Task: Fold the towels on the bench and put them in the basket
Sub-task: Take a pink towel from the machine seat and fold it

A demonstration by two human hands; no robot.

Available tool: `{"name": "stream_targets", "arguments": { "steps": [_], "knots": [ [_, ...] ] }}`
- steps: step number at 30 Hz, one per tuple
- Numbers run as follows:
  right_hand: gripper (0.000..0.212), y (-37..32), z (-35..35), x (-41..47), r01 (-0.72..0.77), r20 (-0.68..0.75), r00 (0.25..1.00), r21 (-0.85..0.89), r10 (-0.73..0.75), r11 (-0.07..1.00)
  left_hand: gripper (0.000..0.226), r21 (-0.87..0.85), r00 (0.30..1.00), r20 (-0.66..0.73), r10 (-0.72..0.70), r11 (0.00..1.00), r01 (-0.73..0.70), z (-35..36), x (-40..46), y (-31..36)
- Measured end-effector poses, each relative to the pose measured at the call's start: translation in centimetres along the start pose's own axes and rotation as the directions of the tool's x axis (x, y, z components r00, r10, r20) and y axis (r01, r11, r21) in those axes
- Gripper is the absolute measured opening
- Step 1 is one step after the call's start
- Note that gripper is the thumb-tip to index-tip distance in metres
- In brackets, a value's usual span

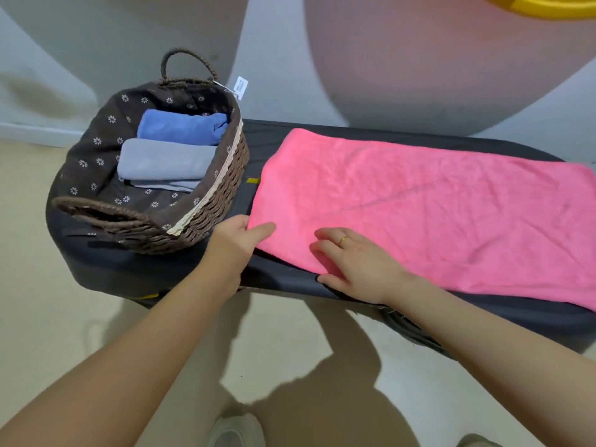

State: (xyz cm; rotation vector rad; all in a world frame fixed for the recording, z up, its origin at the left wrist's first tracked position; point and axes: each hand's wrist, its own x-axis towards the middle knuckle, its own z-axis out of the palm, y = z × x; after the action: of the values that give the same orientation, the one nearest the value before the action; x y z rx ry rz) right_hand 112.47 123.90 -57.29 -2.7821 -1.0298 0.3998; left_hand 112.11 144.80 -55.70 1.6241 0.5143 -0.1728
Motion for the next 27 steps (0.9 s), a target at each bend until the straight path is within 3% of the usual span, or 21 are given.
{"name": "stream_targets", "arguments": {
  "steps": [1, 3, 5, 6, 8, 10, 13, 17, 19, 22, 27],
  "knots": [
    [0.052, -0.2, 0.3, -0.1, -0.012, -0.002, 1.000, 0.013, 0.012, 1.000, 0.025, -0.130, 0.997, 0.063, -0.051, 0.990, 0.059, 0.0, -0.2, 0.1],
    [0.058, -0.4, 0.7, -0.1, -0.028, 0.013, 1.000, 0.034, 0.028, 0.999, 0.011, -0.155, 0.990, 0.105, -0.095, 0.982, 0.110, 0.1, -0.6, 0.0],
    [0.067, -0.4, 1.0, 0.0, -0.026, 0.006, 1.000, 0.021, 0.026, 0.999, 0.013, 0.111, 1.000, 0.019, 0.020, 0.994, -0.022, -0.5, -0.5, -0.7],
    [0.073, -0.4, 1.0, -0.1, -0.028, 0.011, 1.000, 0.005, 0.027, 1.000, 0.013, 0.318, 0.991, -0.008, 0.131, 0.940, -0.122, -0.9, -0.3, -1.1],
    [0.085, -0.2, 1.1, -0.8, -0.020, 0.044, 0.999, -0.024, 0.021, 1.000, 0.017, 0.663, 0.952, 0.047, 0.303, 0.703, -0.256, -1.4, 0.1, -1.8],
    [0.089, 0.2, 0.9, -1.8, -0.006, 0.119, 0.993, -0.067, 0.014, 0.998, 0.027, 0.807, 0.947, 0.081, 0.310, 0.537, -0.245, -1.1, 0.0, -1.8],
    [0.084, 1.4, 0.2, -4.1, -0.023, 0.175, 0.984, -0.013, 0.025, 1.000, 0.041, 0.757, 0.948, 0.112, 0.299, 0.592, -0.276, 0.8, -0.8, -0.6],
    [0.078, 4.3, -1.4, -7.9, -0.157, -0.032, 0.986, 0.157, 0.164, 0.975, 0.039, 0.609, 0.866, 0.194, 0.462, 0.635, -0.475, 5.2, -1.9, 1.4],
    [0.065, 6.1, -1.8, -10.1, -0.287, -0.156, 0.932, 0.241, 0.328, 0.927, 0.035, 0.556, 0.819, 0.246, 0.519, 0.616, -0.558, 8.1, -2.2, 2.2],
    [0.031, 9.1, -1.3, -13.7, -0.448, -0.316, 0.772, 0.346, 0.552, 0.824, 0.025, 0.513, 0.791, 0.327, 0.518, 0.605, -0.609, 12.8, -2.5, 2.7],
    [0.025, 13.3, -0.9, -18.2, -0.591, -0.372, 0.490, 0.524, 0.788, 0.614, 0.021, 0.477, 0.751, 0.474, 0.460, 0.582, -0.658, 20.9, -4.1, 2.8]
  ]
}}
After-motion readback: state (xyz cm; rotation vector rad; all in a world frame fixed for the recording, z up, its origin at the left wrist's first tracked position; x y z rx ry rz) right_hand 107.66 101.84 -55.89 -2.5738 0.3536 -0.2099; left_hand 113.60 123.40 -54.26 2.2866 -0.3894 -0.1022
